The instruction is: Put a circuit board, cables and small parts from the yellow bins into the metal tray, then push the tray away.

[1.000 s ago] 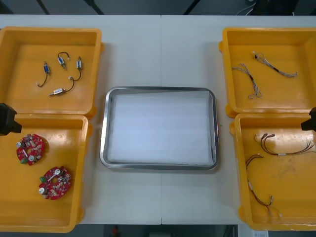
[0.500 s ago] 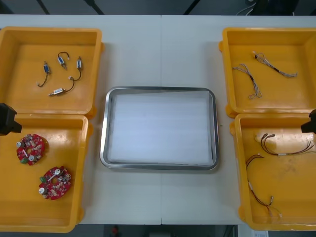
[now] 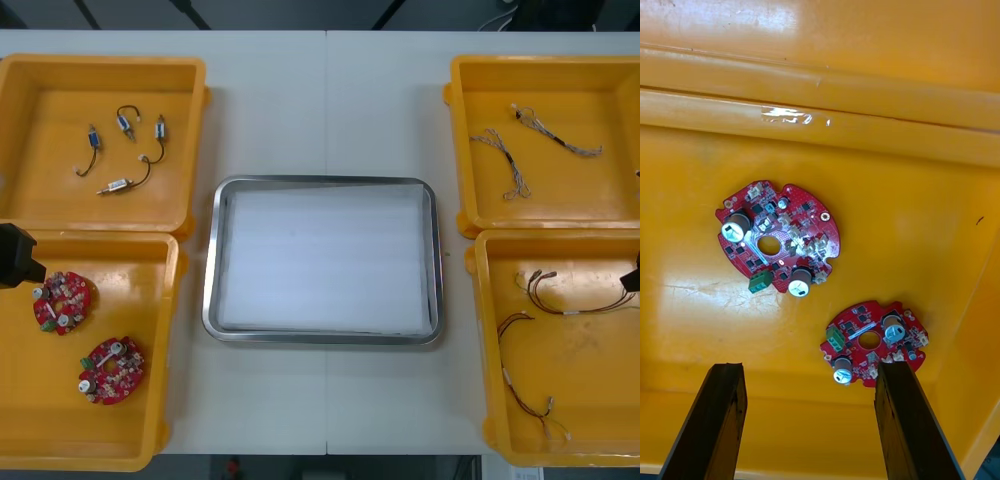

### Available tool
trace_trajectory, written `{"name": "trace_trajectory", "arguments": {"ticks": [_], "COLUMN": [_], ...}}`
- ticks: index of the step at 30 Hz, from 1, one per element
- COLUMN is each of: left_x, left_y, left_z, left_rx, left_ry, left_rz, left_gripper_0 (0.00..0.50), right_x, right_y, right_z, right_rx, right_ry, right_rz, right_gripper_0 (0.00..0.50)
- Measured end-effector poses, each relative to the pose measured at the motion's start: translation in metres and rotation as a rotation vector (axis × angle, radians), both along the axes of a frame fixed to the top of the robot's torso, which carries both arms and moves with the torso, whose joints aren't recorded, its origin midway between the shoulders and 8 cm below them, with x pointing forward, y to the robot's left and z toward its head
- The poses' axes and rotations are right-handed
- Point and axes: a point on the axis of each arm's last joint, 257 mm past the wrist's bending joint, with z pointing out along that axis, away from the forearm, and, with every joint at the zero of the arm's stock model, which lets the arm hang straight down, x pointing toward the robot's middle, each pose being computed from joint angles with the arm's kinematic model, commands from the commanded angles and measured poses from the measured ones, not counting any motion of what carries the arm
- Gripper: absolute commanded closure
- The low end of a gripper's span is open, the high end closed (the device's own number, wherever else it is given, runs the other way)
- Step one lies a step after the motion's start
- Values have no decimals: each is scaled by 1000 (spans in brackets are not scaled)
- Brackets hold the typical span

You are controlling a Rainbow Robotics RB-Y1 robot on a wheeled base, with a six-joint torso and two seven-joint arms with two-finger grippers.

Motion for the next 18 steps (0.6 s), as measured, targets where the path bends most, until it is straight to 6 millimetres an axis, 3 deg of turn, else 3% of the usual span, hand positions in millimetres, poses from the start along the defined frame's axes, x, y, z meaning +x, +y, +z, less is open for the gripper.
{"name": "trace_trajectory", "arguments": {"ticks": [7, 11, 15, 18], "left_x": [7, 11, 12, 11], "left_y": [-4, -4, -1, 2], "left_z": [0, -8, -17, -24], "left_rx": [-10, 33, 110, 132], "left_ry": [-32, -54, -65, -71], "left_rz": [-37, -204, -416, -483], "left_gripper_0": [0, 0, 0, 0], "right_x": [-2, -1, 3, 8], "right_y": [1, 2, 5, 8], "right_z": [4, 4, 5, 6], "right_rx": [-69, -176, -199, -242], "right_ry": [2, -12, -34, -65], "right_rz": [205, 479, 553, 667], "right_gripper_0": [0, 0, 0, 0]}}
